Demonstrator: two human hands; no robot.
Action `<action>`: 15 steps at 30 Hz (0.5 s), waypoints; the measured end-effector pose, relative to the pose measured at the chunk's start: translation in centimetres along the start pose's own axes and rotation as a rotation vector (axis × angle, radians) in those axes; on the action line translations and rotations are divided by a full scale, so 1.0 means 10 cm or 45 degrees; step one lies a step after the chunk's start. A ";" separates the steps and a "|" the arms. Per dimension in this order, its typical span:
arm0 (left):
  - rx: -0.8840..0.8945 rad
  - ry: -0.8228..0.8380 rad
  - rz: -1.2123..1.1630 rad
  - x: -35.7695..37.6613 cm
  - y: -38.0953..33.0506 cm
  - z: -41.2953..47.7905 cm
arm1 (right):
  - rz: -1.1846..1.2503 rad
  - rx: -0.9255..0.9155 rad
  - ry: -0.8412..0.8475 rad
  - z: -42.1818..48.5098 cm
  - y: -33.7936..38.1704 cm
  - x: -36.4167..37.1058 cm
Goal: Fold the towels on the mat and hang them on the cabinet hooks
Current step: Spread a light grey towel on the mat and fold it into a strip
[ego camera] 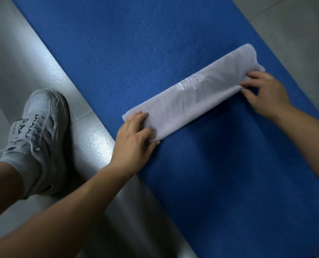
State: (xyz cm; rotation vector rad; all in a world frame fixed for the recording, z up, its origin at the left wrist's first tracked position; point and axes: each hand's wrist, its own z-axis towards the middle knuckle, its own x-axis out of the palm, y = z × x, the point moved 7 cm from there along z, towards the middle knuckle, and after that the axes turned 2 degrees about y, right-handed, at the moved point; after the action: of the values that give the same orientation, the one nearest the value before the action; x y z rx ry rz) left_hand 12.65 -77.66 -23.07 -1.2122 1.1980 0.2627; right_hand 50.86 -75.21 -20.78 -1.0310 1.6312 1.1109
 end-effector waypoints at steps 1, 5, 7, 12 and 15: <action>-0.006 0.011 0.028 0.01 -0.01 0.00 | 0.010 0.026 0.006 0.00 0.01 0.02; -0.017 -0.041 0.137 -0.06 -0.11 0.03 | -0.176 0.064 -0.163 -0.04 0.19 -0.06; -0.014 -0.078 0.214 -0.08 -0.17 0.13 | -0.187 -0.036 -0.259 0.02 0.42 -0.09; -0.064 0.118 0.400 0.19 -0.21 0.56 | -0.157 -0.354 0.043 0.22 1.22 0.37; -0.109 0.148 0.550 0.31 -0.12 0.57 | -0.299 -0.237 0.204 0.33 1.25 0.64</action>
State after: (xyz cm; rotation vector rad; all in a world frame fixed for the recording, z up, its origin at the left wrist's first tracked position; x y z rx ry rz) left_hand 17.98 -74.74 -25.62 -1.0421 1.5601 0.5748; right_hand 38.11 -69.90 -24.79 -1.4255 1.5024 1.0573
